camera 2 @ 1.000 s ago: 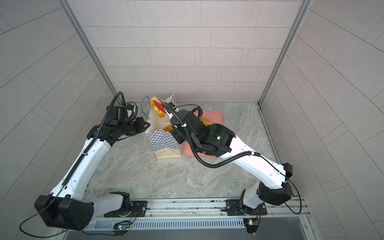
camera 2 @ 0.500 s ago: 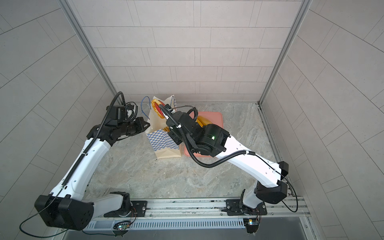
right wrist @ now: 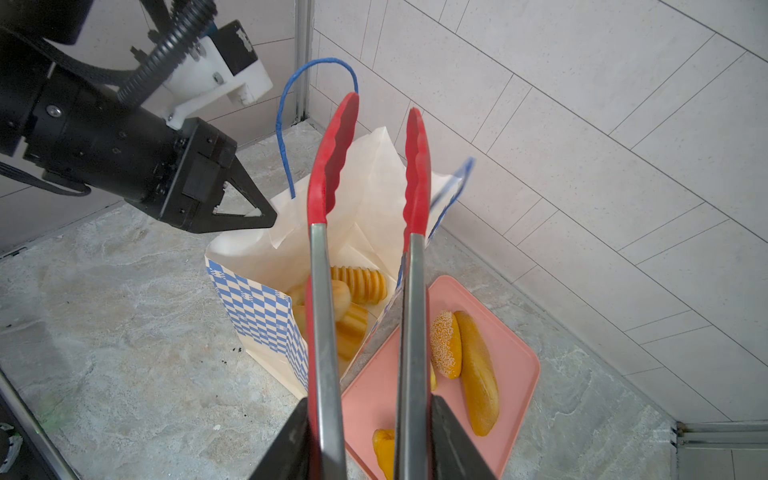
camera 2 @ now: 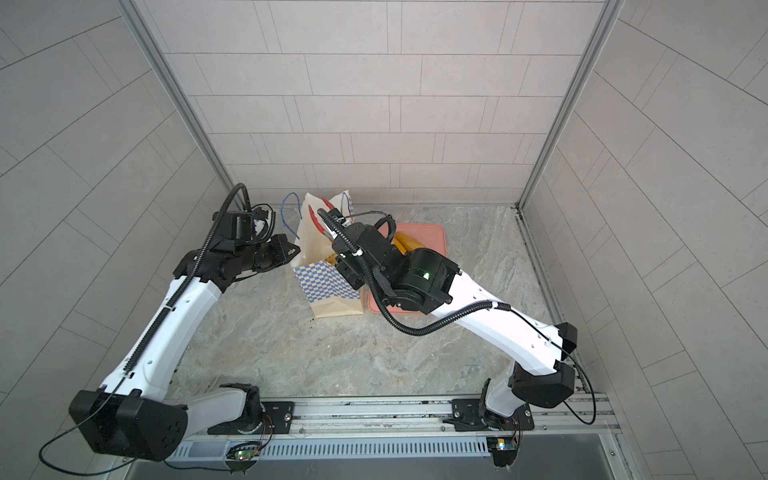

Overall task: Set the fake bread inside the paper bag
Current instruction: 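Open the tongs to drop the small bun into the bag, then withdraw the empty tongs from the bag back over the tray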

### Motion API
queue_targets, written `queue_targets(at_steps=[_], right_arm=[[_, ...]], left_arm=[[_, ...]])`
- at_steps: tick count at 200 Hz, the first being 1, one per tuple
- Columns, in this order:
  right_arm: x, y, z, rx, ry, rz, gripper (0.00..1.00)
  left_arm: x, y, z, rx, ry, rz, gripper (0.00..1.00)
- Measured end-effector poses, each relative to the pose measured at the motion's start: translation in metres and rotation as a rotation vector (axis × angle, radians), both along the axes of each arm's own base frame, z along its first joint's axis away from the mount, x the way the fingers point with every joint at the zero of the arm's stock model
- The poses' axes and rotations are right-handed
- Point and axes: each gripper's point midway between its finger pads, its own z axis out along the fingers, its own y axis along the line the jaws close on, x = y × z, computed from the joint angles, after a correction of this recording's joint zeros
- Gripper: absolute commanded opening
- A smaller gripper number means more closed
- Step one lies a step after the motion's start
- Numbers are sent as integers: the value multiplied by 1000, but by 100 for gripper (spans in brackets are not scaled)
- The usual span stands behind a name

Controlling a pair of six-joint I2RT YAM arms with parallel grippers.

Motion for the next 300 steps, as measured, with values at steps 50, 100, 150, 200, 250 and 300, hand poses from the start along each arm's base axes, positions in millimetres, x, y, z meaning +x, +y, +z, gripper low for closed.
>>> queue_targets(at_steps=[50, 100, 150, 200, 250, 300], right_arm=[[0, 1, 2, 8, -3, 1, 42], [-3, -2, 13, 48, -18, 11, 42], [-8, -14, 31, 111, -54, 6, 41], [-6, -26, 40, 125, -100, -37, 41], [-4, -47, 47, 121, -139, -88, 42], [7, -82, 52, 137, -164, -177, 44]], left_arm=[[0, 0, 0, 0, 0, 0, 0], [0, 0, 0, 0, 0, 0, 0], [0, 0, 0, 0, 0, 0, 0], [0, 0, 0, 0, 0, 0, 0], [0, 0, 0, 0, 0, 0, 0], [0, 0, 0, 0, 0, 0, 0]])
